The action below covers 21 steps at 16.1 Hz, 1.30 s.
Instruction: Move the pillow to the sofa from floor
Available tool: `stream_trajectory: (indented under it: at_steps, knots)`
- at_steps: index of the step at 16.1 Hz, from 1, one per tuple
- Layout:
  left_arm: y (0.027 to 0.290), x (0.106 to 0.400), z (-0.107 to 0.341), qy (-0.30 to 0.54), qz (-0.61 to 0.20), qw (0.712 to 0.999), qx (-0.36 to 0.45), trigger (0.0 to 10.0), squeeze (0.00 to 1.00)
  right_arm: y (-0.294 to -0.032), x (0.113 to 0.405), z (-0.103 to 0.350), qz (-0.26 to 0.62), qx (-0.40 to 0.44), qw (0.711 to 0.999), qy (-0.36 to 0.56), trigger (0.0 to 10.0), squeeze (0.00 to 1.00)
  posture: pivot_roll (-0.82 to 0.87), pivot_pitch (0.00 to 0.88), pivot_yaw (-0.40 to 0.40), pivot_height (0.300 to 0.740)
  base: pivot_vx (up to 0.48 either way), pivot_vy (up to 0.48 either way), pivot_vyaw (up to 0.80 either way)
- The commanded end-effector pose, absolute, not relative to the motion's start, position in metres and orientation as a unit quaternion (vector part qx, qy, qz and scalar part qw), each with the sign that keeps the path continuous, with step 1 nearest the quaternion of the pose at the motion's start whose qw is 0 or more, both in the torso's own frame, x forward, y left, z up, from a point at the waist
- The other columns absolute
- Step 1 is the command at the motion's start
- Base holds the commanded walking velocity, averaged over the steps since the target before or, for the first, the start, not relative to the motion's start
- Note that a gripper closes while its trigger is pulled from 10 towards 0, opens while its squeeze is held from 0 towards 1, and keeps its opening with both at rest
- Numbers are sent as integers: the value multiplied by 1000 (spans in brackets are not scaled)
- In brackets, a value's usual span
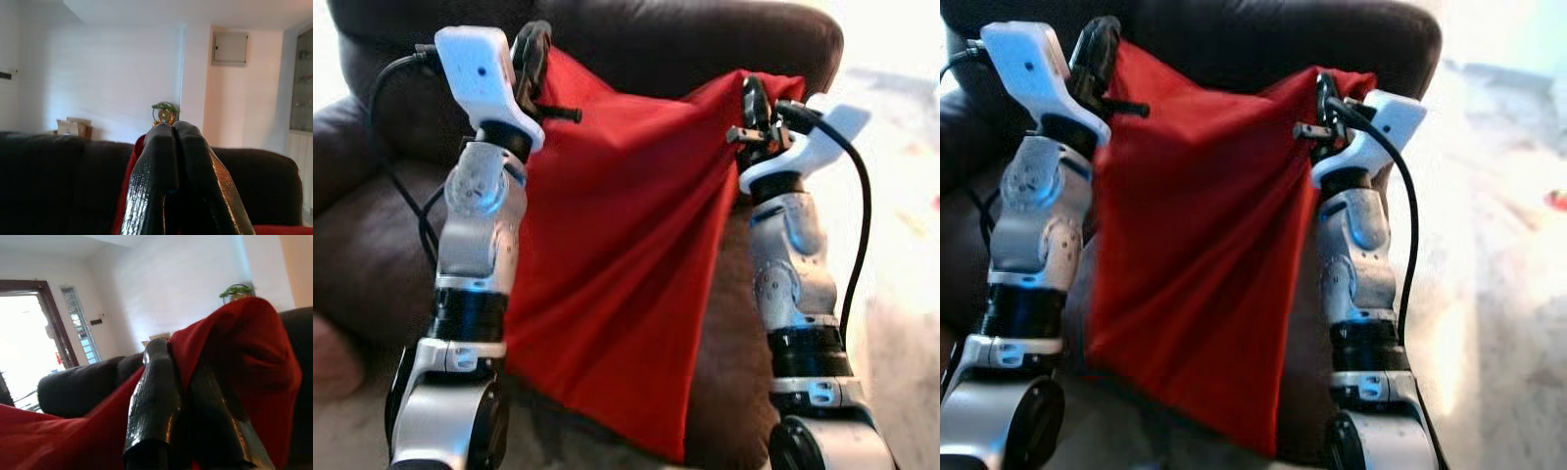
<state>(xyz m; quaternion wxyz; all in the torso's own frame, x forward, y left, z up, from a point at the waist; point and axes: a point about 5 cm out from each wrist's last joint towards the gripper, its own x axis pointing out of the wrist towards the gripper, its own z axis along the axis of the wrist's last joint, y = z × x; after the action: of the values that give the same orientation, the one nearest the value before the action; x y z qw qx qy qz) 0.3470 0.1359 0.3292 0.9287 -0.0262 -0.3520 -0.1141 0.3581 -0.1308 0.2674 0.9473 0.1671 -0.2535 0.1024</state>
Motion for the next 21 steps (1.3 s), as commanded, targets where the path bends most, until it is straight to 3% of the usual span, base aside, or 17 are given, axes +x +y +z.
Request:
stream_trajectory:
  at_steps: [1, 10, 11, 21]
  knots:
    - [140, 339, 348, -391, -113, 913, -27, 10000, 0, -124, 351, 293, 121, 160, 930, -307, 10000, 0, 94, 105, -29, 740, 315, 0, 0]
    - [125, 354, 328, -325, -194, 925, -43, 10000, 0, -127, 354, 290, 106, 159, 935, -299, 10000, 0, 98, 111, -23, 740, 70, 0, 0]
    - [126, 362, 313, -281, -203, 937, -42, 10000, 0, -131, 358, 289, 90, 155, 940, -290, 10000, 0, 96, 110, -22, 740, 0, 0, 0]
    - [155, 388, 256, -140, -135, 980, -45, 10000, 0, -126, 383, 255, 74, 121, 969, -202, 10000, 0, 101, 144, -37, 740, 0, 0, 0]
